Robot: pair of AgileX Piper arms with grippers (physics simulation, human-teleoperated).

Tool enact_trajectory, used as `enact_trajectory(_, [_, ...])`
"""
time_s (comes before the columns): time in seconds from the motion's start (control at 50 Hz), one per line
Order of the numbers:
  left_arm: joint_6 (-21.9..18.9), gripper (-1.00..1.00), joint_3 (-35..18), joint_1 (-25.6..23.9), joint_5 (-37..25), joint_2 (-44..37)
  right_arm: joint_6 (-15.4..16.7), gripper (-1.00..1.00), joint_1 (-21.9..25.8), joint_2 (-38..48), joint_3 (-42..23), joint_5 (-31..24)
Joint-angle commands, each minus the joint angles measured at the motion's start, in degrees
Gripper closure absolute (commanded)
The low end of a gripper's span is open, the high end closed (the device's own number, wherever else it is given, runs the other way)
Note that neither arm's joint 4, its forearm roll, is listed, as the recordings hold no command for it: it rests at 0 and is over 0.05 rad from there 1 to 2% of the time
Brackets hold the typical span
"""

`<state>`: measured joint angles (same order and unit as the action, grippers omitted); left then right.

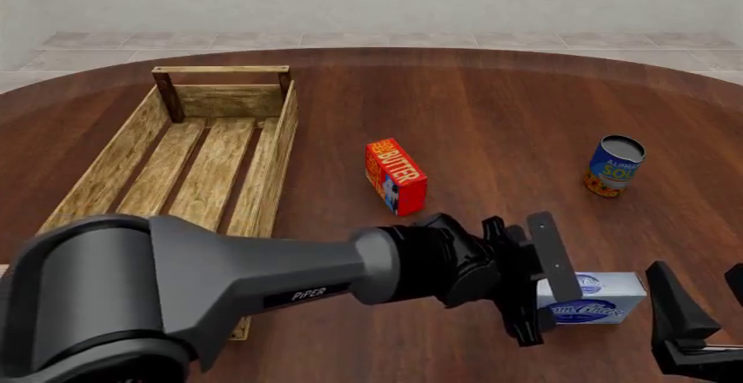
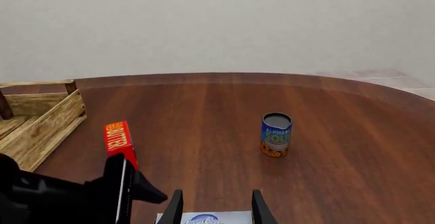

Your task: Pick up the cream cheese and put it in the tray.

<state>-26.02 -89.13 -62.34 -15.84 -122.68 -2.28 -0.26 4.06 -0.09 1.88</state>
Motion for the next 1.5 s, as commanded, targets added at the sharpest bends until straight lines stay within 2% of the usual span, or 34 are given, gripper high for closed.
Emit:
enact_trajectory(0.02, [-0.1, -1.0, -0.2, -0.4, -0.1, -1.2, -0.1, -1.0, 0.0, 0.2, 0.0, 0.1])
enact_trajectory(0.24, [-0.3, -1.0, -1.9, -0.2, -1.0, -2.4, -0.2, -1.0, 0.0, 0.5, 0.0, 0.3])
enact_trajectory(1.02, [0.6, -1.0, -2.2, 0.5, -0.6, -5.1, -0.9, -1.0, -0.1, 1.8, 0.0, 1.0])
enact_trajectory(1.04, [1.0, 1.0, -2.3, 0.4, -0.7, -5.0, -0.8, -1.0, -0.1, 1.8, 0.0, 1.0])
enact_trajectory(1.28, [0.3, 1.0, -2.1, 1.6, -1.0, -3.1, -0.7, -1.0, 0.0, 1.8, 0.0, 1.0])
enact_trajectory(1.5, [1.3, 1.0, 2.6, 1.8, 2.9, 0.3, -0.5, -1.0, 0.0, 1.9, 0.0, 1.1])
